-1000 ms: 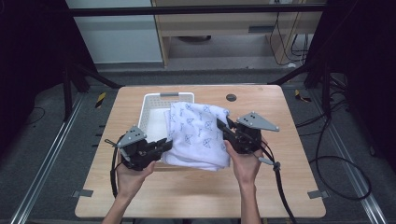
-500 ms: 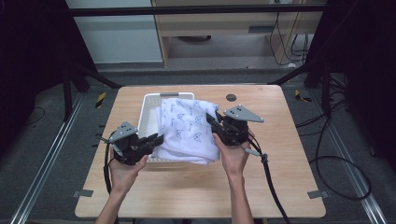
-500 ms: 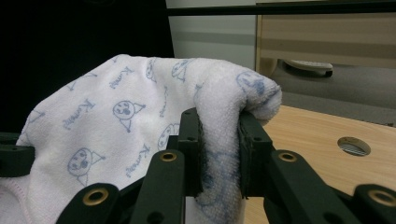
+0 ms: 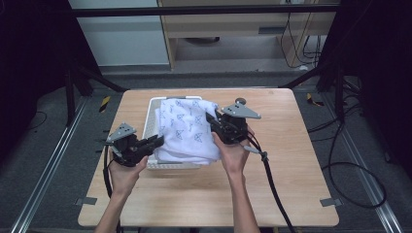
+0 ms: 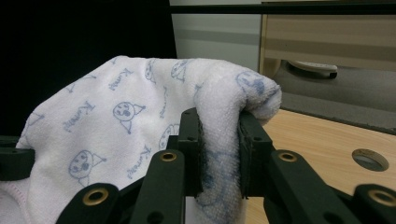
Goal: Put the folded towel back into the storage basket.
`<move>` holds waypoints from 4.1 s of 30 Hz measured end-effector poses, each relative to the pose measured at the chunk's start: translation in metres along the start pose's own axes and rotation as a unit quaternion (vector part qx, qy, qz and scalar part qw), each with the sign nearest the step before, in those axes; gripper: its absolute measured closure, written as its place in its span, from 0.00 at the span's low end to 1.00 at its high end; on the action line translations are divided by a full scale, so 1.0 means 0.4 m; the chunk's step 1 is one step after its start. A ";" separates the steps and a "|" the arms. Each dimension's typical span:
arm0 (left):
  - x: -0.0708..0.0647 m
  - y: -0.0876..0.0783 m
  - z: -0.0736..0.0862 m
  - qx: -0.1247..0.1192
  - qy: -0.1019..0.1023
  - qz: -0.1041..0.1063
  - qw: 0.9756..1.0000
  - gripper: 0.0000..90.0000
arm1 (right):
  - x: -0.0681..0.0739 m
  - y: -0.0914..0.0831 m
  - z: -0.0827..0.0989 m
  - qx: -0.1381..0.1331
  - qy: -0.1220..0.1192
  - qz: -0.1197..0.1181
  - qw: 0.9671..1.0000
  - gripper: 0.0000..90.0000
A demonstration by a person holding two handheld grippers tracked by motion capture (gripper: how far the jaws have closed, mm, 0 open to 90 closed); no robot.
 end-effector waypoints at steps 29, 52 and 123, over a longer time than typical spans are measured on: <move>0.123 0.026 -0.022 -0.006 -0.034 -0.034 0.999 0.87 | 0.007 0.142 -0.038 0.008 -0.005 -0.013 1.000 0.83; 0.173 0.064 0.001 0.005 -0.033 -0.069 0.997 0.87 | -0.010 0.225 -0.009 0.015 0.002 -0.019 1.000 0.83; 0.213 0.200 0.155 0.127 -0.003 -0.112 0.986 0.84 | -0.069 0.349 0.216 0.153 -0.001 0.008 0.988 0.76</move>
Point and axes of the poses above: each handheld gripper's, and its own axes: y roughly forward along the jaws, z roughly out of its underside, x roughly to its left, the point moved 10 cm from there along y, roughly forward along the jaws, and after that the axes turned 13 degrees about -z, right-handed, at the moved point
